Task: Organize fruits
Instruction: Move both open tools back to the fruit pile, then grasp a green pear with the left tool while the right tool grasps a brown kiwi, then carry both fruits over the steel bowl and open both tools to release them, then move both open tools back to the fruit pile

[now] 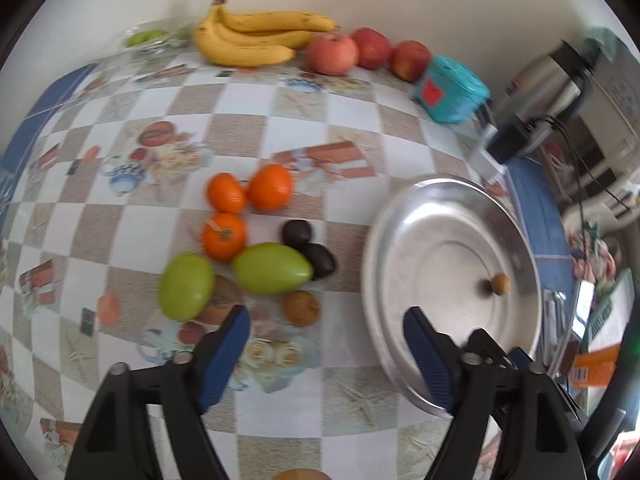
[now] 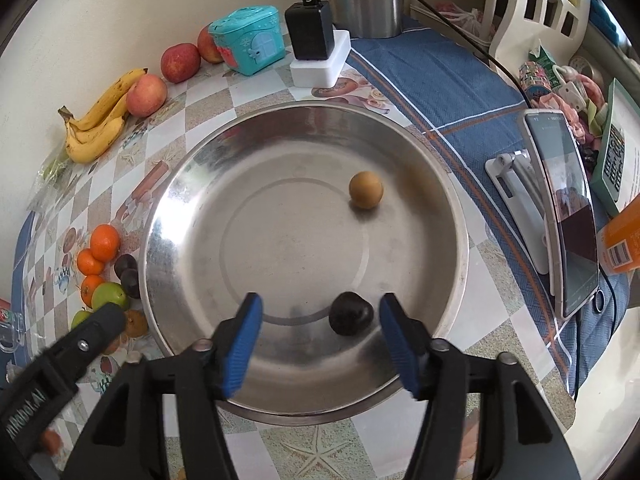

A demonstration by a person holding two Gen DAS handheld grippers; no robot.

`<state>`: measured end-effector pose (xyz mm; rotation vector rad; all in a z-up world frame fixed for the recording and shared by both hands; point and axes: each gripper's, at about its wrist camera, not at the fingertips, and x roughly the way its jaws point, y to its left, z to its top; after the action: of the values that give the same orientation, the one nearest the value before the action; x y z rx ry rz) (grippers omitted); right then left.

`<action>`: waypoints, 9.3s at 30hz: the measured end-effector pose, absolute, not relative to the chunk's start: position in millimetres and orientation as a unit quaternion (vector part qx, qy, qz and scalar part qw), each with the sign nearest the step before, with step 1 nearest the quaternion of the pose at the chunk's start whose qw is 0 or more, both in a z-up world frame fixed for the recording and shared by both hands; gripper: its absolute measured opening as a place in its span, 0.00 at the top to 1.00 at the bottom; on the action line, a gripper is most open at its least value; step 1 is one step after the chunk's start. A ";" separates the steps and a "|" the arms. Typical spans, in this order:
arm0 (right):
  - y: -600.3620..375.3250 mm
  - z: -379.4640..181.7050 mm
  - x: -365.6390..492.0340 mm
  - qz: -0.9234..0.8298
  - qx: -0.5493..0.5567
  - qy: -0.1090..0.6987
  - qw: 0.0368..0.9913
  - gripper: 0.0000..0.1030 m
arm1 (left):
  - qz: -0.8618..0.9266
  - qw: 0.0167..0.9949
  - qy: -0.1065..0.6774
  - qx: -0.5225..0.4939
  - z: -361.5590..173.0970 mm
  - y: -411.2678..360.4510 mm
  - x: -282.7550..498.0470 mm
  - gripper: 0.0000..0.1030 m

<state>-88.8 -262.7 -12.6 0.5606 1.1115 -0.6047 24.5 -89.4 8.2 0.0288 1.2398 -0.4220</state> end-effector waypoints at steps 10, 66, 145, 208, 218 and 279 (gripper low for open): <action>-238.1 -14.3 -74.6 -0.238 0.232 0.511 0.793 0.13 | -0.072 0.800 0.588 -0.096 1.1 -1.2 60.4 0.00; -149.5 -4.6 -5.0 -0.047 0.185 0.479 0.857 0.55 | -0.146 0.756 0.622 -0.142 -34.5 24.2 78.9 0.18; -162.3 -8.0 -12.7 -0.062 0.219 0.497 0.837 0.74 | -0.182 0.748 0.619 -0.154 -25.6 9.7 79.6 0.59; -271.5 -5.7 -64.0 -0.225 0.283 0.494 0.791 0.62 | -0.237 0.767 0.595 -0.026 -9.1 -82.8 34.0 0.44; -240.5 4.0 -49.7 -0.192 0.243 0.494 0.812 0.62 | -0.134 0.800 0.580 -0.080 5.0 -20.5 65.7 0.41; -173.9 -1.6 -6.5 -0.121 0.155 0.485 0.852 0.12 | -0.086 0.821 0.564 -0.024 -5.7 -0.3 97.2 0.00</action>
<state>-6.5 -173.9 -1.6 0.3273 1.0211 -0.2553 97.2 -0.3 -5.7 -0.0513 1.2013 -0.1830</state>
